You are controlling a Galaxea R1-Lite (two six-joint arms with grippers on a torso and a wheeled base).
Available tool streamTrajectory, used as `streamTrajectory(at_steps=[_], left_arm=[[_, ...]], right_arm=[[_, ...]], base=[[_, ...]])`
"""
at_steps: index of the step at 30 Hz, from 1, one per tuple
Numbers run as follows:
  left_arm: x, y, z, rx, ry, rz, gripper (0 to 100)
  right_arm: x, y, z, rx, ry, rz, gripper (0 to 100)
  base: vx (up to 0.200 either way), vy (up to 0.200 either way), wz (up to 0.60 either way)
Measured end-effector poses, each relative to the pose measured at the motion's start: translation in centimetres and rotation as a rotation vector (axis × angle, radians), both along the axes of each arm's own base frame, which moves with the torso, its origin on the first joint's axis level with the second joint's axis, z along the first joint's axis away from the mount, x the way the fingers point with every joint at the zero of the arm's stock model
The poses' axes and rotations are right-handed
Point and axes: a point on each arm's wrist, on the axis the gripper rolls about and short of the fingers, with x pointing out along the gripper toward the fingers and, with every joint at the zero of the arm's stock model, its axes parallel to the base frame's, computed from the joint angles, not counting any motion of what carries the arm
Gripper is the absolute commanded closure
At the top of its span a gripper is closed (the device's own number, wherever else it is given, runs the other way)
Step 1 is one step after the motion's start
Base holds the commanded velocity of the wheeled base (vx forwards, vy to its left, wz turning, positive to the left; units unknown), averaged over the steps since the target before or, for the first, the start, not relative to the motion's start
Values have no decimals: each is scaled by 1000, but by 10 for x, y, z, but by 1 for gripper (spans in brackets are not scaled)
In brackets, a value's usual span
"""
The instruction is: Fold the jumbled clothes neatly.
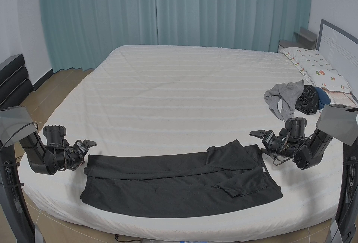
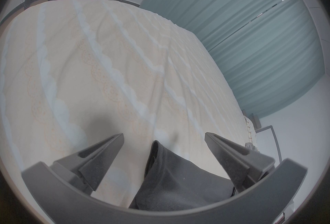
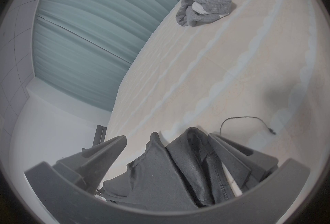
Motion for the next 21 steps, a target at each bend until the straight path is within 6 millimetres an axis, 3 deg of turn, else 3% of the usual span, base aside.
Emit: streamTrajectory(at_steps=[1, 2, 13, 21], left_arm=[[0, 0, 0, 0, -1, 0, 0], [0, 0, 0, 0, -1, 0, 0], [0, 0, 0, 1, -2, 1, 0], [0, 0, 0, 0, 1, 0, 0]], right_arm=[[1, 1, -1, 0, 0, 2, 0], [2, 2, -2, 0, 0, 5, 100], [7, 2, -14, -6, 57, 2, 100], [15, -15, -11, -1, 48, -41, 100]], base=[[0, 0, 0], [0, 0, 0], [0, 0, 0], [0, 0, 0]])
